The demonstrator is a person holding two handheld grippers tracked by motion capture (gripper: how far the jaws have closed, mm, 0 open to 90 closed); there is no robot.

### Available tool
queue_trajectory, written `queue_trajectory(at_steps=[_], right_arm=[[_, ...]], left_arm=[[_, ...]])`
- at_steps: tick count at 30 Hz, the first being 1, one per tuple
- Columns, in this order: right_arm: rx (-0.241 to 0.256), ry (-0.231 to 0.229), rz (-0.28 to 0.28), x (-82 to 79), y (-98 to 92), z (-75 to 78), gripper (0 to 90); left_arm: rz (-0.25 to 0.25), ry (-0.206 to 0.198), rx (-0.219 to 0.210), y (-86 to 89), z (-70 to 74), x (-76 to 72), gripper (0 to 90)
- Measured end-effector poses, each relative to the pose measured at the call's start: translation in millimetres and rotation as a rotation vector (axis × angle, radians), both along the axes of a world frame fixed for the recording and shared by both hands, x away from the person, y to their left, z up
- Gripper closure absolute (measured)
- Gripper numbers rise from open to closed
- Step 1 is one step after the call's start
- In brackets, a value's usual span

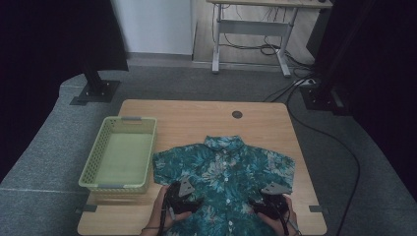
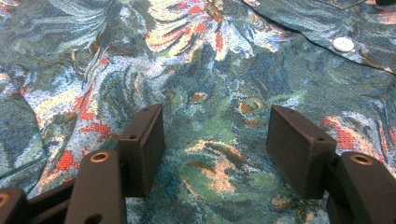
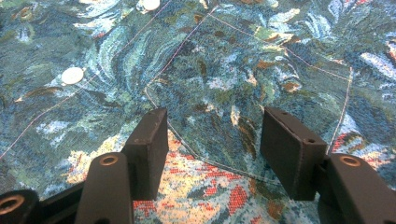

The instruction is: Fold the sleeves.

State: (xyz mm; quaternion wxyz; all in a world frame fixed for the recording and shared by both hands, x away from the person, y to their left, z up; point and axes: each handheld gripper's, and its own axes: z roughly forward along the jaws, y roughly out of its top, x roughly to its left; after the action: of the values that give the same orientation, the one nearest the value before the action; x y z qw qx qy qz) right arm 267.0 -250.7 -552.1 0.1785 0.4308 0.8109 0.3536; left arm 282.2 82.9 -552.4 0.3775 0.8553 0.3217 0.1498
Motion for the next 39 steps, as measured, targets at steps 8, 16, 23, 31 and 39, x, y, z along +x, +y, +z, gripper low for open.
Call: queue_trajectory(at_steps=[8,16,23,31,39], right_arm=[[0.002,0.001,-0.001,0.7,0.2,0.1,40.4],[0.006,0.002,-0.009,-0.5,-3.9,0.7,38.4],[0.001,-0.034,-0.015,5.9,-7.2,12.6,38.0],[0.035,-0.028,0.008,24.4,-20.1,27.5,38.8],[0.068,-0.022,-0.010,34.6,-27.9,37.7,38.1]], left_arm=[[0.010,0.001,0.003,-0.2,-0.2,1.0,33.4],[0.009,0.003,0.006,-1.8,-0.3,3.4,30.8],[0.009,0.002,0.006,-1.9,-0.3,3.6,30.7],[0.010,0.003,0.007,-2.0,-0.4,4.3,29.7],[0.010,0.004,0.009,-1.9,-0.3,4.4,29.4]])
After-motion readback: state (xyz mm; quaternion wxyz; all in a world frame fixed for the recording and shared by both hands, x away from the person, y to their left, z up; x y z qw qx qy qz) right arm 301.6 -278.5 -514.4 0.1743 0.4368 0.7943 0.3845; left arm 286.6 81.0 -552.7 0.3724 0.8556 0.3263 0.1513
